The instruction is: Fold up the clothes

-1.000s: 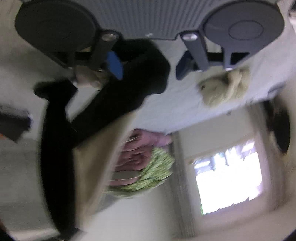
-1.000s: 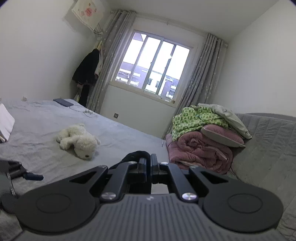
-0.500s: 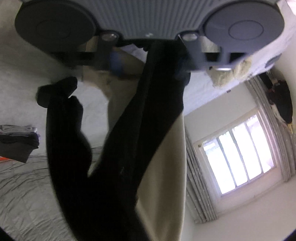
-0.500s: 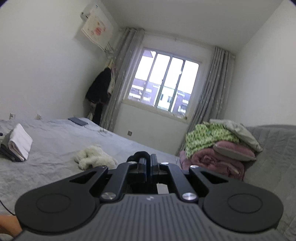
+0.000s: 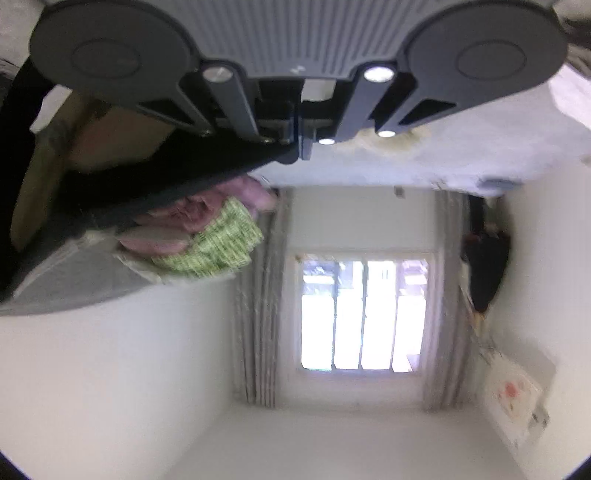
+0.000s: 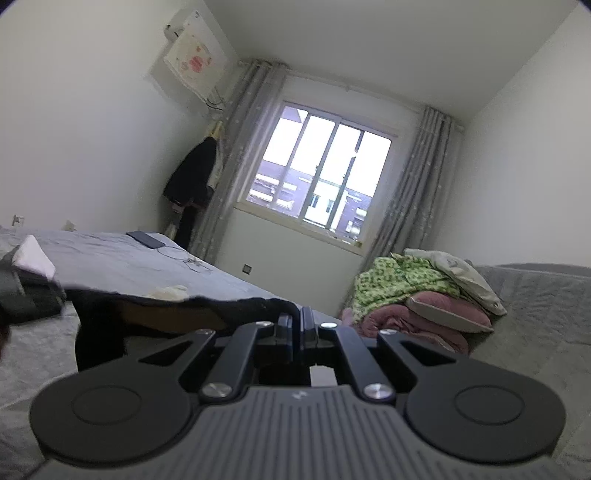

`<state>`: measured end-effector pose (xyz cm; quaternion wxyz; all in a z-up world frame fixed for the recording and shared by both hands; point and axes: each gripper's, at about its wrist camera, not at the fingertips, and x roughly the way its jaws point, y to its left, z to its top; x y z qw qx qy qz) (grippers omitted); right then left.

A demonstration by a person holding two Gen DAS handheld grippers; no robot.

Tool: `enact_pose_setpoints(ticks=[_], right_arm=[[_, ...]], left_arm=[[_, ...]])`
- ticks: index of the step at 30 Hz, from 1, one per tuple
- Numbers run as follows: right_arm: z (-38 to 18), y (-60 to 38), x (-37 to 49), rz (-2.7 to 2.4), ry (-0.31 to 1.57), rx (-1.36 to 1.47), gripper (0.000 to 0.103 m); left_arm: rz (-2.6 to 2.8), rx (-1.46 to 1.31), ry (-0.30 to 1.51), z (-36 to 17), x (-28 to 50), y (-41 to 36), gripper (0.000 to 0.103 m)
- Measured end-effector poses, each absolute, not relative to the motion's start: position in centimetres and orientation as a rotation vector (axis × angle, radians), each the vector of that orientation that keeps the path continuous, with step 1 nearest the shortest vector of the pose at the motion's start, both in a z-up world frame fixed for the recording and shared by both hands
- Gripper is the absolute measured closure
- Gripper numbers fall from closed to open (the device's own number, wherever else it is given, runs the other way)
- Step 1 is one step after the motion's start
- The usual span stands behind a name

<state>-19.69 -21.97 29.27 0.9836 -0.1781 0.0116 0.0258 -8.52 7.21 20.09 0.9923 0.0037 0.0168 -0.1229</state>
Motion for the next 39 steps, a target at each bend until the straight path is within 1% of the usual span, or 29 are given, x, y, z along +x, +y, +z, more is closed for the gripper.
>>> enact_pose_setpoints(ticks=[5, 9, 13, 18, 23, 27, 31, 35, 39], right_arm=[[30.1, -20.3, -20.5, 0.051, -0.070, -0.425, 0.101], [31.2, -19.5, -21.9, 0.061, -0.168, -0.516, 0.101], [32.3, -19.4, -23.4, 0.028, -0.264, -0.614, 0.102], [32.9, -20.3, -24.3, 0.003, -0.333, -0.670, 0.102], [32.8, -21.8, -23.9, -0.014, -0.356, -0.669, 0.102], [31.2, -22.8, -20.9, -0.018, -0.296, -0.688, 0.102], [27.7, -23.5, -15.4, 0.001, -0.173, -0.691, 0.102], [23.7, -24.2, -9.5, -0.014, -0.060, -0.682, 0.102], [20.7, -25.1, -2.8, -0.037, 0.050, -0.662, 0.102]], left_arm=[[-0.186, -0.081, -0.051, 26.5, -11.2, 10.3, 0.101], [-0.144, -0.068, -0.116, 30.7, -13.3, 10.5, 0.101], [-0.125, -0.074, -0.177, 33.7, -15.2, 10.9, 0.101], [-0.137, -0.062, -0.219, 35.1, -16.8, 10.5, 0.101], [-0.166, -0.079, -0.185, 34.2, -17.2, 10.8, 0.101], [-0.166, -0.093, -0.086, 31.8, -14.6, 10.3, 0.101], [-0.164, -0.144, 0.105, 28.0, -8.9, 10.3, 0.101], [-0.156, -0.109, 0.264, 23.5, -2.8, 9.6, 0.101], [-0.142, -0.047, 0.376, 20.2, 3.6, 8.2, 0.101]])
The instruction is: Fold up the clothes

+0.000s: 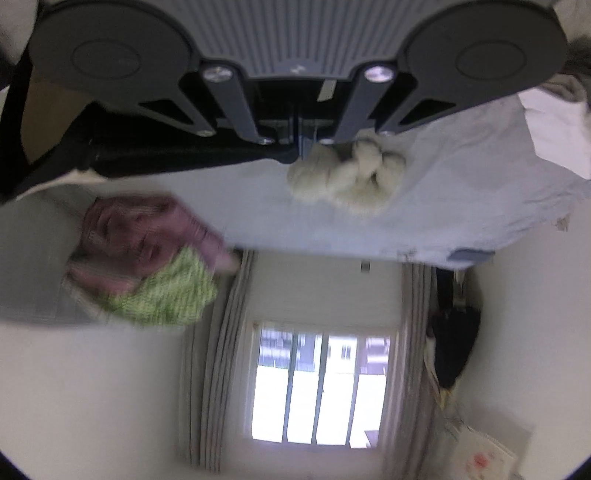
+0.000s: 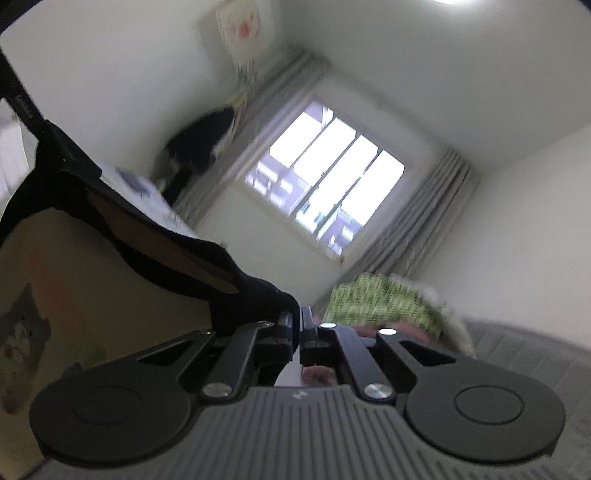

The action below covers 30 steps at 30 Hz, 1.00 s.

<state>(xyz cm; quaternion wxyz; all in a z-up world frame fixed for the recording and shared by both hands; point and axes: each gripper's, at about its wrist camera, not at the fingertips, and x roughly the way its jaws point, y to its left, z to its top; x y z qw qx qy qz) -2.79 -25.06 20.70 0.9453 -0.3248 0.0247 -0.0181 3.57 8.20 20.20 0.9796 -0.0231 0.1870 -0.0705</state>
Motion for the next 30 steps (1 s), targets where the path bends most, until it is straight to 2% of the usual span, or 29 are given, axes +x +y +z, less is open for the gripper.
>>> enact_pose_setpoints(ticks=[6, 14, 16, 19, 21, 23, 24, 30], right_arm=[[18.0, -25.8, 7.2, -0.080, 0.188, -0.619, 0.102], [13.1, -24.8, 15.8, -0.140, 0.348, -0.616, 0.102], [10.6, -24.1, 18.1, -0.142, 0.421, -0.627, 0.102], [8.6, -23.9, 17.6, -0.098, 0.514, -0.563, 0.100], [7.6, -23.7, 16.8, -0.063, 0.572, -0.510, 0.092], [7.8, -24.2, 15.2, -0.059, 0.575, -0.469, 0.072], [8.4, -24.6, 14.1, -0.068, 0.565, -0.453, 0.070], [11.5, -27.6, 6.3, -0.076, 0.555, -0.307, 0.065]], left_arm=[[-0.112, 0.087, 0.470, 16.9, 12.6, 4.5, 0.101], [-0.068, 0.193, 0.622, 9.6, 21.0, 2.2, 0.100], [-0.075, 0.170, 0.694, 7.6, 22.6, 2.2, 0.094], [-0.085, 0.099, 0.766, 5.9, 23.7, 3.3, 0.079], [-0.096, 0.081, 0.767, 5.7, 23.0, 4.2, 0.068], [-0.100, 0.064, 0.761, 6.0, 21.8, 5.2, 0.060], [-0.102, 0.052, 0.758, 6.2, 21.2, 5.8, 0.056], [-0.113, 0.040, 0.732, 8.0, 14.7, 8.3, 0.044]])
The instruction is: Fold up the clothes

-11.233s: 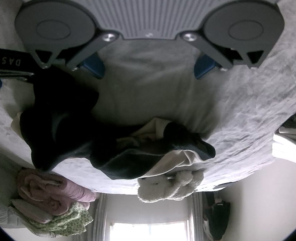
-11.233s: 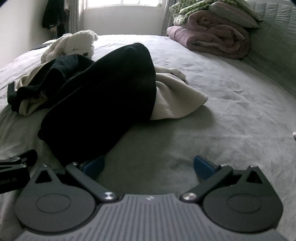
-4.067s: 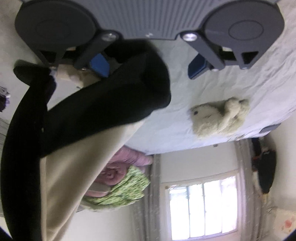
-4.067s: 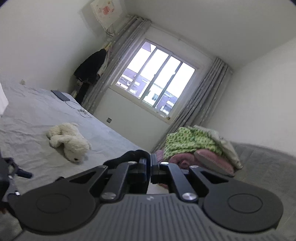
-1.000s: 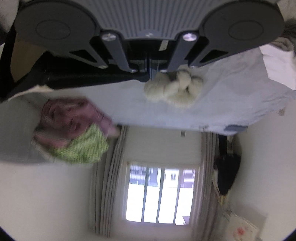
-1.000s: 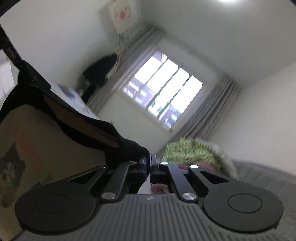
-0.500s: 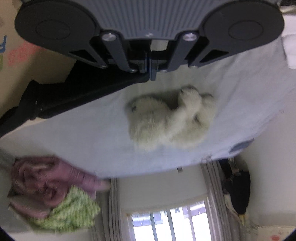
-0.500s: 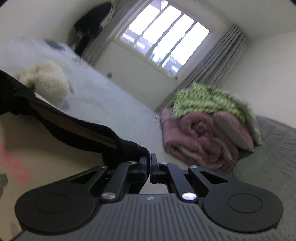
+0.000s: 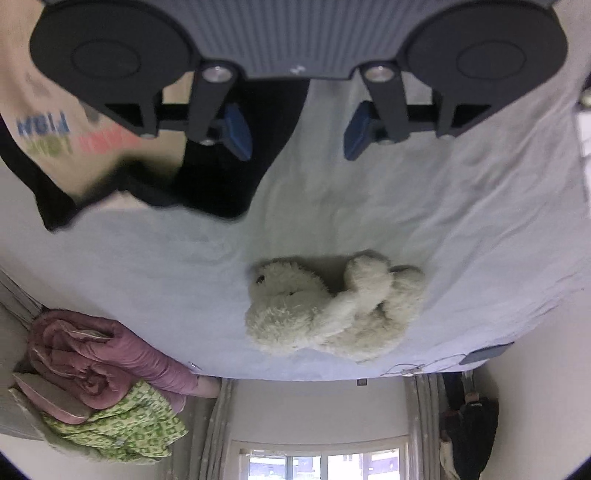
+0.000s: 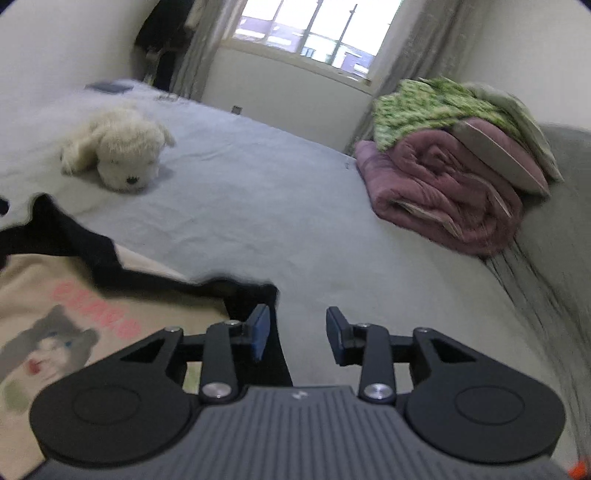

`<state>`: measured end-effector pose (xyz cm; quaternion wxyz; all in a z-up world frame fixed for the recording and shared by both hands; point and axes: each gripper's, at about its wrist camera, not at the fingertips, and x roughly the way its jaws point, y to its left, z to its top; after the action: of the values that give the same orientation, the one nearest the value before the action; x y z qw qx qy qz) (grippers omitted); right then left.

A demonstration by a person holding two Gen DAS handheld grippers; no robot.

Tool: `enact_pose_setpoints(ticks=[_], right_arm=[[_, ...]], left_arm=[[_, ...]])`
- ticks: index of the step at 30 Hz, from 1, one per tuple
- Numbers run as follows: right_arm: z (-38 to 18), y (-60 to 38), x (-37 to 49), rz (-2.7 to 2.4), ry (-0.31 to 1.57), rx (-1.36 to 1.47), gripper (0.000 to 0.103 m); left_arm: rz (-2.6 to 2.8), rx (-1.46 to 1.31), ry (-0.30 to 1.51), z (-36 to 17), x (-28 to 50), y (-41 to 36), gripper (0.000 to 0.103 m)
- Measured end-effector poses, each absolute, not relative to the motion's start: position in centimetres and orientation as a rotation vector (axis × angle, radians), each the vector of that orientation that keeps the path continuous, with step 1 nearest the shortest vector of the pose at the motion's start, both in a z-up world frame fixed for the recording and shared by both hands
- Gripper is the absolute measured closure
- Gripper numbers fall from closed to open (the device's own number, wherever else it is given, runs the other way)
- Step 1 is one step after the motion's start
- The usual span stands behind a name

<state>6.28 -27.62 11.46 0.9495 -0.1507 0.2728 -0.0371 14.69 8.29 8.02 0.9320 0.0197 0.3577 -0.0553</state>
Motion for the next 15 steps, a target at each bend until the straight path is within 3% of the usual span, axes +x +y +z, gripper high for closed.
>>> enact_pose_setpoints(ticks=[9, 15], right_arm=[[8.8, -32.0, -5.9, 0.039, 0.787, 0.040, 0.064], [7.1, -32.0, -9.4, 0.059, 0.887, 0.153, 0.064]], left_arm=[[-0.239, 0.051, 0.816, 7.8, 3.1, 9.5, 0.038], [-0.281, 0.061, 0.883, 6.3, 0.5, 7.7, 0.033]])
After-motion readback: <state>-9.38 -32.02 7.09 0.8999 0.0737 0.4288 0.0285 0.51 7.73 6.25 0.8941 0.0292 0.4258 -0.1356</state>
